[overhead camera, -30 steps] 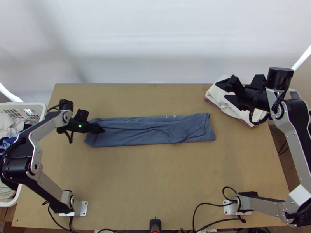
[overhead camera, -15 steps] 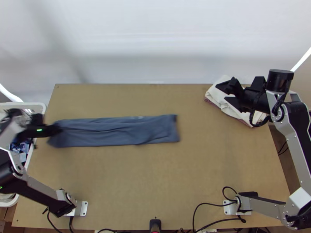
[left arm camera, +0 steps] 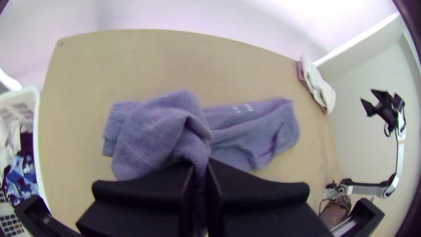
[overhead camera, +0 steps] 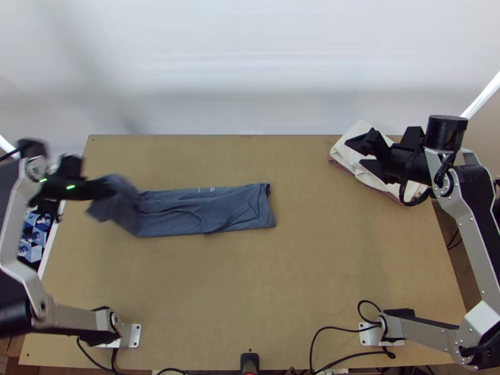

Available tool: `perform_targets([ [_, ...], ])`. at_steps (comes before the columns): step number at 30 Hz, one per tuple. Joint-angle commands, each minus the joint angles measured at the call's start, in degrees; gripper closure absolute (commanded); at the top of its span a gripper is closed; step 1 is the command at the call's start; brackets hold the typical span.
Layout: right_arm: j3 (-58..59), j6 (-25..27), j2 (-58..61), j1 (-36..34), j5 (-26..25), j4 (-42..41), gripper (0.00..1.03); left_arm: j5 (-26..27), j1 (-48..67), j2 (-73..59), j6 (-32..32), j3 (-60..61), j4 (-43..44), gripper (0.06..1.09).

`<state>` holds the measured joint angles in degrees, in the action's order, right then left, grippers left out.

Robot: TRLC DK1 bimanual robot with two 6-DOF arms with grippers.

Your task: Fold the t-shirt

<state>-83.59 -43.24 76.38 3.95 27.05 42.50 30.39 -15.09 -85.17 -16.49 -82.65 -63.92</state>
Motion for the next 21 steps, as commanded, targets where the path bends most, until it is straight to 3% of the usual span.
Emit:
perform_targets([
  [1, 1.2, 0.0, -1.3, -0.2, 0.5, -0.8, 0.04, 0.4, 9.6, 1.4, 9.0, -2.2, 0.2, 1.05],
  [11, 0.4, -0.1, -1.8, -0.8, 0.4, -0.8, 0.04, -3.8, 30.0, -8.4, 23.1, -9.1, 7.1, 1.05],
  [21, 0.4, 0.0, -1.8, -1.0, 0.3, -0.8, 0.04, -6.1, 38.4, -20.2, 27.9, -19.0, 8.9, 1.05],
])
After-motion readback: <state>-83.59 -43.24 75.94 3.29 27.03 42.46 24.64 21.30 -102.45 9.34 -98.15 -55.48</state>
